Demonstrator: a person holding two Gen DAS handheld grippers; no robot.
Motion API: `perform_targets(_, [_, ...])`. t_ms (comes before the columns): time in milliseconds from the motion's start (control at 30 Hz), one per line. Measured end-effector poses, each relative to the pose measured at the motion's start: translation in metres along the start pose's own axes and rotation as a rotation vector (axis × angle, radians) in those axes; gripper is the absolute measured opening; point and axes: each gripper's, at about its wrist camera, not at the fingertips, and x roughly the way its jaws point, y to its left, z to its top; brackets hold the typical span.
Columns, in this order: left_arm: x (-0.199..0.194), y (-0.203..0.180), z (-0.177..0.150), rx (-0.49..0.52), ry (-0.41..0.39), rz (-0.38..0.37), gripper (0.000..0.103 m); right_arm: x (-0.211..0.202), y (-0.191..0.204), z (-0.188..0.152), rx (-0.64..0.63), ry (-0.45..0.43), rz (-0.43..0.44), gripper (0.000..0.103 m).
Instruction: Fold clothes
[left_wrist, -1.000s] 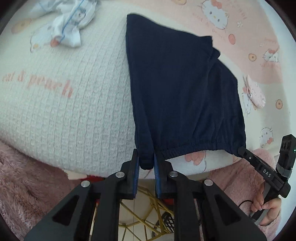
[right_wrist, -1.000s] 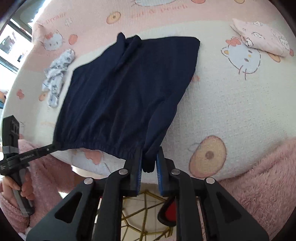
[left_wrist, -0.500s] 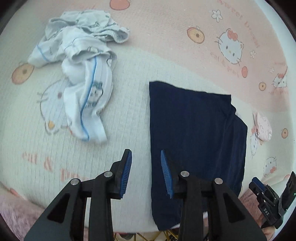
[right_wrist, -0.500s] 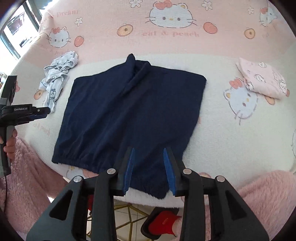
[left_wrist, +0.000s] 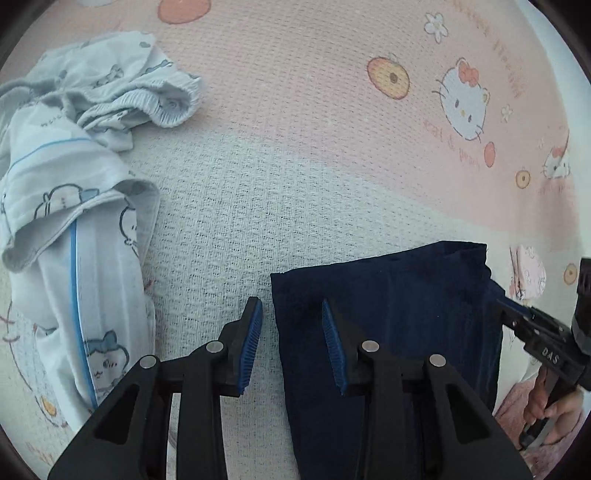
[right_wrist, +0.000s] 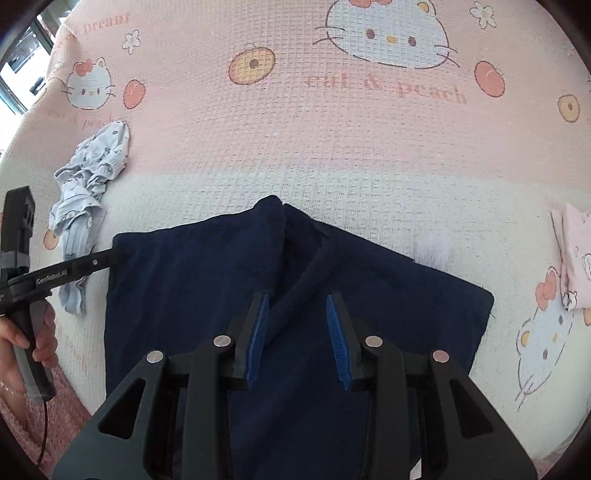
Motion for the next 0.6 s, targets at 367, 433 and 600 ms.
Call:
perform_targets(367, [-0.001, -0.01, 0.018, 0.106, -0.005, 0.161, 0.007, 0.021, 0.017, 0.025, -0.028, -0.037, -0.068, 0.034])
perform_targets(433, [-0.006, -0.004, 0.017, 0.098, -0.014, 0.165, 0.007, 0.015, 0.02, 0.025, -0.042, -0.054, -0.069, 0.034])
perform_targets(600, [0.0, -0.003, 0.011, 0.115, -0.007, 0.184, 0.008, 0.03, 0.056, 0.036, -0.17, -0.07, -0.072, 0.034])
